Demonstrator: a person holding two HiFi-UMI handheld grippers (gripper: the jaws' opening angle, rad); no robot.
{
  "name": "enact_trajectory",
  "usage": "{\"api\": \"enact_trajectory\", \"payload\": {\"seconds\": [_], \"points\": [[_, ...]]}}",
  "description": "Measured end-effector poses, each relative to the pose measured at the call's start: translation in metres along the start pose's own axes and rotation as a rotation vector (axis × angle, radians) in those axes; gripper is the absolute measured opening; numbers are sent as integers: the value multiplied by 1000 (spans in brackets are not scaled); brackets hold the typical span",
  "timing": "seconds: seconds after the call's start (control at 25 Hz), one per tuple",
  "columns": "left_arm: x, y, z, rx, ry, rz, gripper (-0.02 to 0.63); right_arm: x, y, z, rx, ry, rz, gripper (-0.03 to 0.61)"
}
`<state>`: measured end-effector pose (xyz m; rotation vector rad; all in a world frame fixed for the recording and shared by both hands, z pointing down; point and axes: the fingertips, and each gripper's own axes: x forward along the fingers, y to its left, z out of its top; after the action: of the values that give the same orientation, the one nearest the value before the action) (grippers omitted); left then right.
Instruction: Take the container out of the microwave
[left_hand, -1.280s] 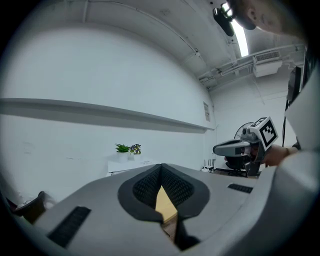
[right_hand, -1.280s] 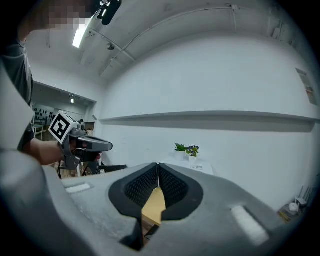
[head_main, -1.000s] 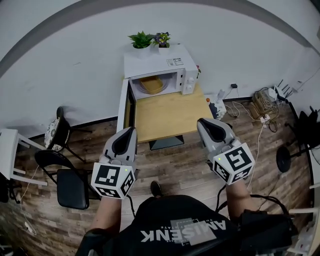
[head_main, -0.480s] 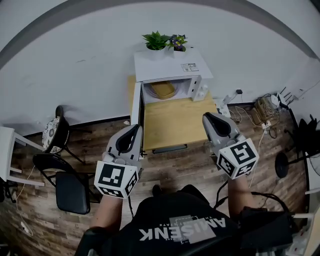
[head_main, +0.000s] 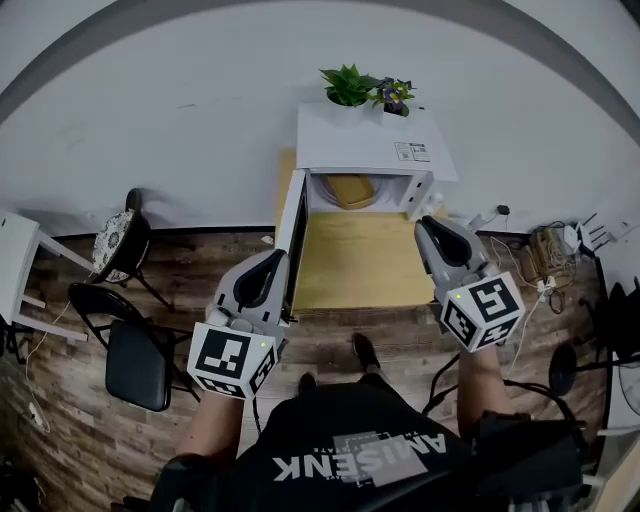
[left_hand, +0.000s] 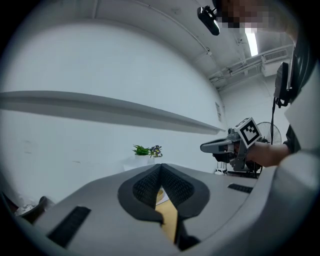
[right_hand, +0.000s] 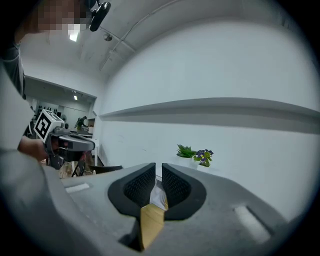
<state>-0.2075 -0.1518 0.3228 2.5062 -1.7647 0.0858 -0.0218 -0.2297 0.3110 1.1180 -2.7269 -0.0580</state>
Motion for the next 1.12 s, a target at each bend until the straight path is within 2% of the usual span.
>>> {"api": "enact_trajectory", "payload": {"seconds": [0.12,0.32,0.48,0.72,0.8,0.88,1.0,1.12], "points": [[15,1,6,0,-12,55,3,21,-21,1,-12,-4,52,28],[41,-1,11,21,15,139,2,54,-58,4,-23,-17,127,28],[60,-1,10,1,42,198,2,81,-86,6,-26,-26,180,28],[78,2,13,-5,34,293,3,119,-114,1,-11,-30,259,28],[79,4,11,-14,41,326,3,132,-116,-4,-23,-26,298,28],[78,8,8,-30,48,367,2,145,-107,-16,-78,-10,363,37],[77,10,-1,-66,57,405,2,161,-89,-47,-164,39,462,51],[75,11,-12,-89,72,440,2,173,-80,-79,-187,75,516,54]]}}
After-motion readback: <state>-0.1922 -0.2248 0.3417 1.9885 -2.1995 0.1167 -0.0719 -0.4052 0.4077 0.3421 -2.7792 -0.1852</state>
